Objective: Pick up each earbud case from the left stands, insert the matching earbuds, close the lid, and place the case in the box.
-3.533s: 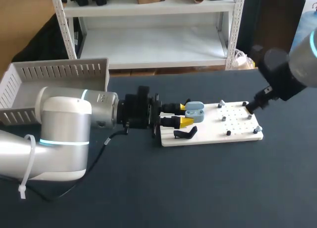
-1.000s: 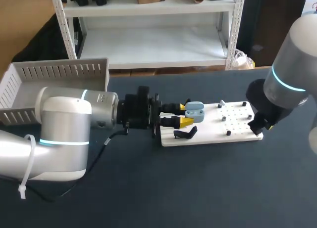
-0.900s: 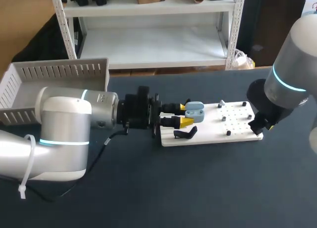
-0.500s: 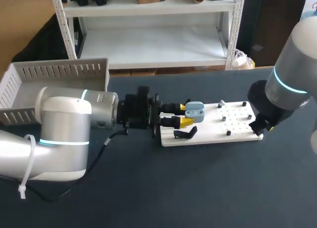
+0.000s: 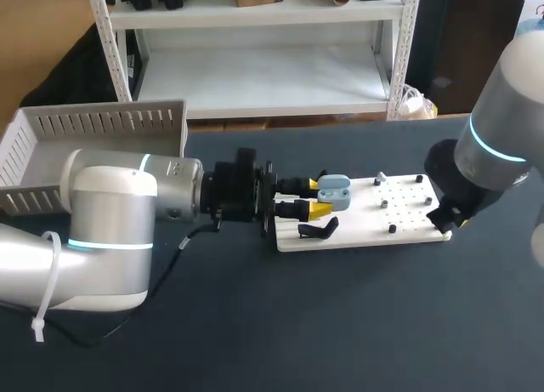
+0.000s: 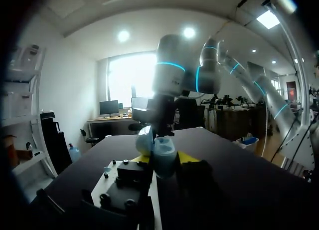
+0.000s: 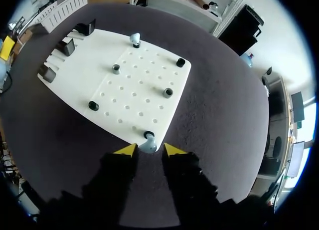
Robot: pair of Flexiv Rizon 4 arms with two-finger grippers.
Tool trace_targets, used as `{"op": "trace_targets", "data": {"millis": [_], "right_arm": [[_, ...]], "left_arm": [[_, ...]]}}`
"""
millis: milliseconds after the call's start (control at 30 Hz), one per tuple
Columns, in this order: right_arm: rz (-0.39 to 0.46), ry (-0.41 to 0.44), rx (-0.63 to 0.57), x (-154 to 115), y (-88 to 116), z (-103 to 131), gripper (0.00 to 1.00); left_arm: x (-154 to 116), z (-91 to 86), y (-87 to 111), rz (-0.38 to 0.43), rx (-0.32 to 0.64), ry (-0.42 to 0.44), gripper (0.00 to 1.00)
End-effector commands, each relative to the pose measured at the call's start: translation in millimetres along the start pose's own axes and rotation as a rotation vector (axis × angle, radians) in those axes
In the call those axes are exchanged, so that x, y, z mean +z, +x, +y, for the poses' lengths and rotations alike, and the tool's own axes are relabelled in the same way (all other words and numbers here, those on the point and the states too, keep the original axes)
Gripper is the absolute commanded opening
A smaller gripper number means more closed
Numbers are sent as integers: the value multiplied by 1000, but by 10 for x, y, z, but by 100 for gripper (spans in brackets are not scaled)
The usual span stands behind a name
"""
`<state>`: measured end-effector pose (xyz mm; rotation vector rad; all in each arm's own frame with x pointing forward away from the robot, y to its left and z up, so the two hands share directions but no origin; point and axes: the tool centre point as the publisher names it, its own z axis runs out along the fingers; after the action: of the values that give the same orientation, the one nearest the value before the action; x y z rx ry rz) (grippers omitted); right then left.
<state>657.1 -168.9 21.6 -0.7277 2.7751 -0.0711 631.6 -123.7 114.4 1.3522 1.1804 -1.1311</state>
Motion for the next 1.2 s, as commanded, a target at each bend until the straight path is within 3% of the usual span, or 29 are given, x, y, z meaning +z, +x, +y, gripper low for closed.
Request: {"op": "trace_targets", "data": {"millis": [33, 100, 133, 167, 733, 767, 800, 900, 933, 1100, 1200], "right_arm": [[3, -2, -1, 17, -11, 2, 23], [3, -2, -2, 18, -12, 5, 13], [4, -1, -4, 17, -12, 6, 3], [3, 0, -4, 17, -13, 6, 0], [8, 48, -31, -336, 60, -5, 0], [10, 50, -31, -343, 66, -8, 2], [12, 52, -31, -346, 74, -10, 33], [16, 56, -37, -348, 91, -10, 74], [13, 57, -43, -348, 93, -9, 81], [-27, 40, -73, -355, 66, 23, 81], [-33, 41, -95, -341, 41, 56, 89]], "left_arm": [[-1, 3, 13, -4, 2, 1, 0], [-1, 3, 13, -4, 2, 1, 0], [-1, 3, 13, -4, 2, 1, 0], [-1, 3, 13, -4, 2, 1, 0], [-1, 3, 13, -4, 2, 1, 0], [-1, 3, 13, -4, 2, 1, 0], [-1, 3, 13, -4, 2, 1, 0], [-1, 3, 13, -4, 2, 1, 0], [-1, 3, 13, -4, 2, 1, 0], [-1, 3, 13, -4, 2, 1, 0], [-1, 3, 13, -4, 2, 1, 0]]}}
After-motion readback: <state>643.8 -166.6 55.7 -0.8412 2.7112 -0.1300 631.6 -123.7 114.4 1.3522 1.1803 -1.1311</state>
